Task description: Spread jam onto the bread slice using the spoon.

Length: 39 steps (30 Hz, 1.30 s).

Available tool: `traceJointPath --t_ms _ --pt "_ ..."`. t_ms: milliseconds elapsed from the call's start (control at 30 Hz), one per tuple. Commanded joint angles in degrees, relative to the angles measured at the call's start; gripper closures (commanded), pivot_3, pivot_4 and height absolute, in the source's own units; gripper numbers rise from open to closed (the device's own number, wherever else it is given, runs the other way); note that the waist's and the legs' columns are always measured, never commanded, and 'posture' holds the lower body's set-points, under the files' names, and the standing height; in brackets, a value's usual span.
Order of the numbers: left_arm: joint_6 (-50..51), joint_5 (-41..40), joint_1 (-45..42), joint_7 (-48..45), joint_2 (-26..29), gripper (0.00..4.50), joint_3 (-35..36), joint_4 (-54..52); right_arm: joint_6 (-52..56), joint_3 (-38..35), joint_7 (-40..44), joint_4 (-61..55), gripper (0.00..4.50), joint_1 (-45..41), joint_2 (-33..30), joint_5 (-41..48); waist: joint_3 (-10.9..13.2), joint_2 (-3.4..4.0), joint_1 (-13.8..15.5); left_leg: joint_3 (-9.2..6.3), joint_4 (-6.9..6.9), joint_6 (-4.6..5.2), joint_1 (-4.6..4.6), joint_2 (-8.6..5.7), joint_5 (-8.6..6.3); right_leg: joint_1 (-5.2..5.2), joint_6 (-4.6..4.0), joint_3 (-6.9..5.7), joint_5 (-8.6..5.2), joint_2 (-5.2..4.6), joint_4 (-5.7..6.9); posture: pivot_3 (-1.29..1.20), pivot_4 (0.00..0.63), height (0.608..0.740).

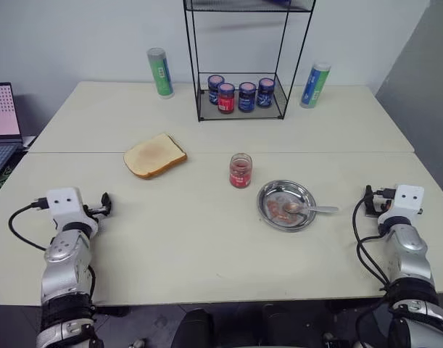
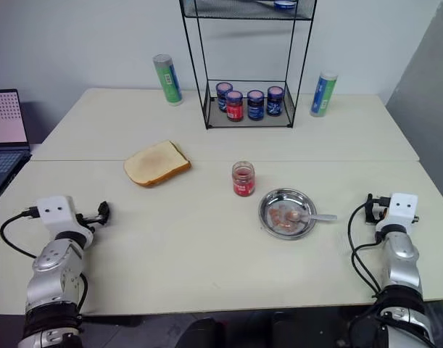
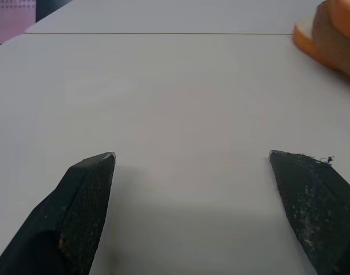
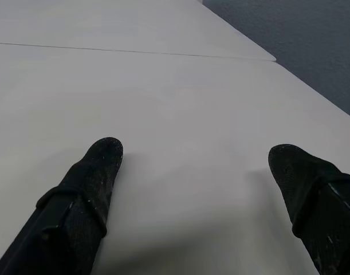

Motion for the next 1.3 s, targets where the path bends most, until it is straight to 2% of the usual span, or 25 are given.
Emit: traceJointPath --t_ms 33,567,700,867,933,1100,1167,1300 --pt "-0.76 1.51 -1.50 -0.82 0.82 0.00 -2.05 0.28 1.22 -0.16 -0.77 -2.25 0.01 2.75 0.76 0.56 -0.01 0.01 0.02 -0.01 -0.01 0.00 0.00 0.00 0.00 0.00 0.00 -0.01 0.00 0.00 0.00 0.00 0.150 0.740" --pt "-0.45 0.14 -5.22 -5.99 3.42 0.00 -2.74 2.74 2.74 -1.44 -1.66 -8.40 0.01 6.96 -1.01 1.34 -0.04 0.01 0.97 -0.03 -0.04 0.00 -0.01 -0.01 0.00 0.01 0.00 -0.04 0.00 -0.01 -0.04 0.00 0.150 0.740" --pt "0.98 -1.81 -6.23 -9.18 6.03 0.00 -1.23 2.44 6.58 -1.41 0.05 -18.15 0.01 6.47 -3.22 2.26 0.03 0.11 1.13 -0.03 -0.04 0.00 -0.12 -0.01 0.00 -0.09 0.00 -0.04 0.00 -0.01 -0.03 0.00 0.150 0.740" --pt "4.57 -4.32 -10.39 -18.66 12.02 0.00 -3.31 2.41 21.91 4.14 15.12 -39.94 0.01 -0.65 -10.03 13.74 0.24 0.46 0.54 -0.01 0.01 0.01 -0.22 -0.01 0.01 -0.22 -0.03 -0.03 0.02 0.00 0.03 0.00 0.150 0.740" --pt "5.80 -3.67 -13.91 -23.16 14.19 0.00 -5.92 4.71 31.67 8.85 21.79 -48.31 0.01 -3.06 -13.50 20.29 0.23 0.43 0.44 -0.08 -0.01 0.01 -0.20 0.00 0.01 -0.21 -0.03 -0.09 0.02 0.04 0.04 0.00 0.150 0.740" --pt "7.39 -2.86 -21.54 -30.67 16.42 0.00 -10.06 10.19 49.88 15.01 34.18 -63.62 0.01 -1.99 -21.33 37.82 0.16 0.28 1.26 -0.38 -0.05 0.02 -0.46 0.02 0.00 -0.21 -0.03 -0.36 -0.04 0.09 -0.15 0.00 0.150 0.740" --pt "6.27 -1.76 -24.31 -32.02 16.24 0.00 -11.52 13.75 53.27 16.34 36.08 -66.27 0.01 -1.93 -22.82 41.39 0.19 0.24 1.57 -0.38 0.06 0.03 -0.71 -0.05 0.00 -0.35 -0.02 -0.37 -0.05 0.02 -0.24 0.00 0.150 0.740" --pt "0.95 2.36 -30.57 -33.50 14.88 0.00 -15.28 24.32 55.31 18.73 35.72 -67.12 0.01 -3.12 -22.16 41.70 0.26 0.10 1.81 -0.36 0.18 0.05 -0.74 -0.16 -0.01 -0.31 0.01 -0.35 -0.02 -0.08 -0.30 0.00 0.150 0.740"
